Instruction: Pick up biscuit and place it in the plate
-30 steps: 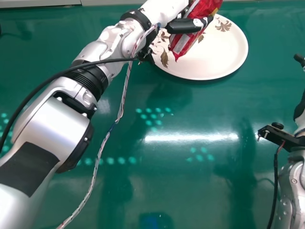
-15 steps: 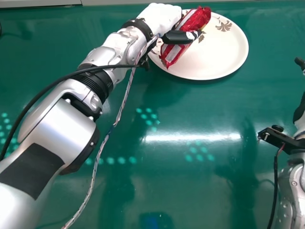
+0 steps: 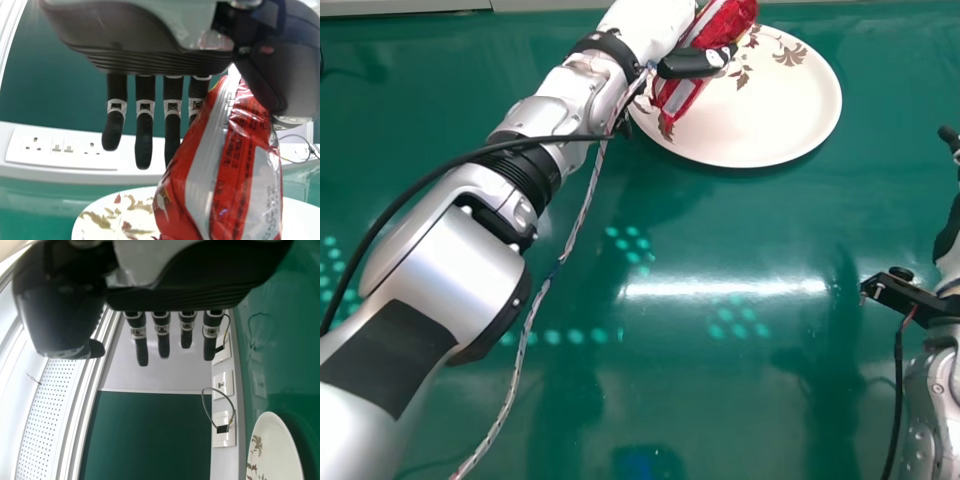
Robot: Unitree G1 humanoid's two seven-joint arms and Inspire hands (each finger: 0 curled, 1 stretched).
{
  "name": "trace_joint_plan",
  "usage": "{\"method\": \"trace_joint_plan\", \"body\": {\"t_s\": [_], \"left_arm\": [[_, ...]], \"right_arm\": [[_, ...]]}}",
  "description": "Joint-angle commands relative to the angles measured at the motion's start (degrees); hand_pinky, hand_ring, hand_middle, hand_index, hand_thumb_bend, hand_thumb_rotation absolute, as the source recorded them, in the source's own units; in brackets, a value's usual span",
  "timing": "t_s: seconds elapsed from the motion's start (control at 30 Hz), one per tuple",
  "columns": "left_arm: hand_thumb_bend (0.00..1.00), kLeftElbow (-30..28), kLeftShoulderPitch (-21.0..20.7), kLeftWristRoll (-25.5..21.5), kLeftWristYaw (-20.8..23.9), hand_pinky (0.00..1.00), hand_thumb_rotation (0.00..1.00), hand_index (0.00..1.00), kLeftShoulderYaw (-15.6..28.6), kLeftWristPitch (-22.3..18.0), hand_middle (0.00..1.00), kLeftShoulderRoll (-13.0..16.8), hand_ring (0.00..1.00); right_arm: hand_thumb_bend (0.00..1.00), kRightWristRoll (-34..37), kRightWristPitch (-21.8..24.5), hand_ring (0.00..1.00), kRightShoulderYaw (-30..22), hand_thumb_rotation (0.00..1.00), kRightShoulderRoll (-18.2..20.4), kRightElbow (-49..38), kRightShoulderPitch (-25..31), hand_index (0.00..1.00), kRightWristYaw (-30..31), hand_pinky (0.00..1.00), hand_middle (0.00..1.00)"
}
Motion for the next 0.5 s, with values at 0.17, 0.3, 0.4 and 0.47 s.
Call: {"method": "trace_joint_plan", "body": {"t_s": [0.17, 0.3, 0.4, 0.47], "left_arm": [[0.5, -0.1, -2.5, -0.2, 2.2, 0.18, 0.0, 0.54, -0.3, -0.3, 0.42, -0.9, 0.29], [0.5, 0.0, -2.7, -0.7, 2.8, 0.18, 0.0, 0.53, 0.1, -0.6, 0.41, -1.4, 0.27], [0.5, 0.2, -2.8, -0.9, 2.8, 0.19, 0.0, 0.52, 0.1, -0.2, 0.42, -1.7, 0.27], [0.5, 0.5, -3.2, -0.8, 1.4, 0.32, 0.0, 0.51, -0.2, 1.3, 0.46, -2.2, 0.43]], "right_arm": [[0.56, -0.3, -0.3, 0.94, 0.2, 0.51, 0.3, 0.0, 1.2, 0.9, -0.1, 0.88, 0.96], [0.57, -0.3, -0.4, 0.94, 0.2, 0.51, 0.4, -0.1, 1.4, 0.9, -0.2, 0.88, 0.95], [0.57, 0.3, -0.8, 0.94, 0.1, 0.51, 0.7, -0.2, 1.6, 0.9, -0.1, 0.89, 0.95], [0.57, 0.7, -1.0, 0.94, 0.0, 0.5, 0.8, -0.3, 1.7, 0.9, 0.0, 0.9, 0.96]]}}
